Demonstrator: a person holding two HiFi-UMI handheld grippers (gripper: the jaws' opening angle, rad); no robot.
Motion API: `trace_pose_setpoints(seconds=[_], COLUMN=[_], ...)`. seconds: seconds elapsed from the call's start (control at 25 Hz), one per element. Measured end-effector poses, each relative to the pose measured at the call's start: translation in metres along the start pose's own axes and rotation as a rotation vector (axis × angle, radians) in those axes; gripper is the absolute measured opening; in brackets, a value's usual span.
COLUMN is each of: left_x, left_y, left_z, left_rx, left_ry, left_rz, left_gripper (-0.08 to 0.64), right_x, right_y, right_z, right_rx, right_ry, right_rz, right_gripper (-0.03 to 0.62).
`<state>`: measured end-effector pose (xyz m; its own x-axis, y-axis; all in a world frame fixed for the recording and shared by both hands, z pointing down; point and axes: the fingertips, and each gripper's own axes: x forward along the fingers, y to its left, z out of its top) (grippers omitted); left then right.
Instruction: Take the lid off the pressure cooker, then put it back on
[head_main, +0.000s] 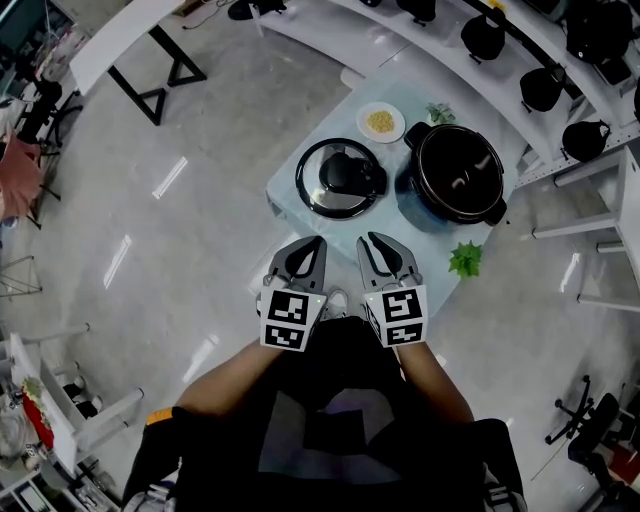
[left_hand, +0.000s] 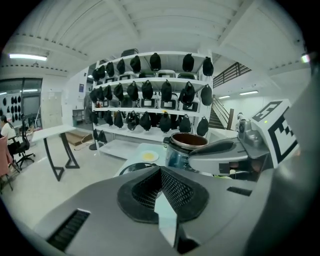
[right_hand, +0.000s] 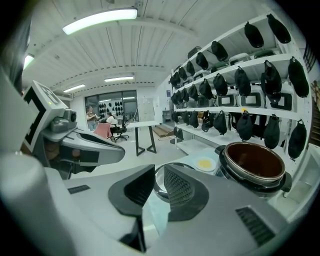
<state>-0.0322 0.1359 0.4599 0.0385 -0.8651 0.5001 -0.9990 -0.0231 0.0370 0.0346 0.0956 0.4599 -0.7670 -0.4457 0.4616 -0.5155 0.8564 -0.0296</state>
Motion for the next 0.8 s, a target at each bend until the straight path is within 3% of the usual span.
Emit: trace_pose_setpoints(seconds=[0.8], left_x=[-0.021], left_y=[0.007], left_z=[-0.004], left_rx=[-0.012], left_ry=[-0.035], left_rz=[0.047], left_gripper=[0.006], right_x=[0.002], right_y=[0.021], right_z=[-0.001], right_rx=[-0.042], right_ry=[0.002], right_rz=[0.037], right_gripper=[0.071])
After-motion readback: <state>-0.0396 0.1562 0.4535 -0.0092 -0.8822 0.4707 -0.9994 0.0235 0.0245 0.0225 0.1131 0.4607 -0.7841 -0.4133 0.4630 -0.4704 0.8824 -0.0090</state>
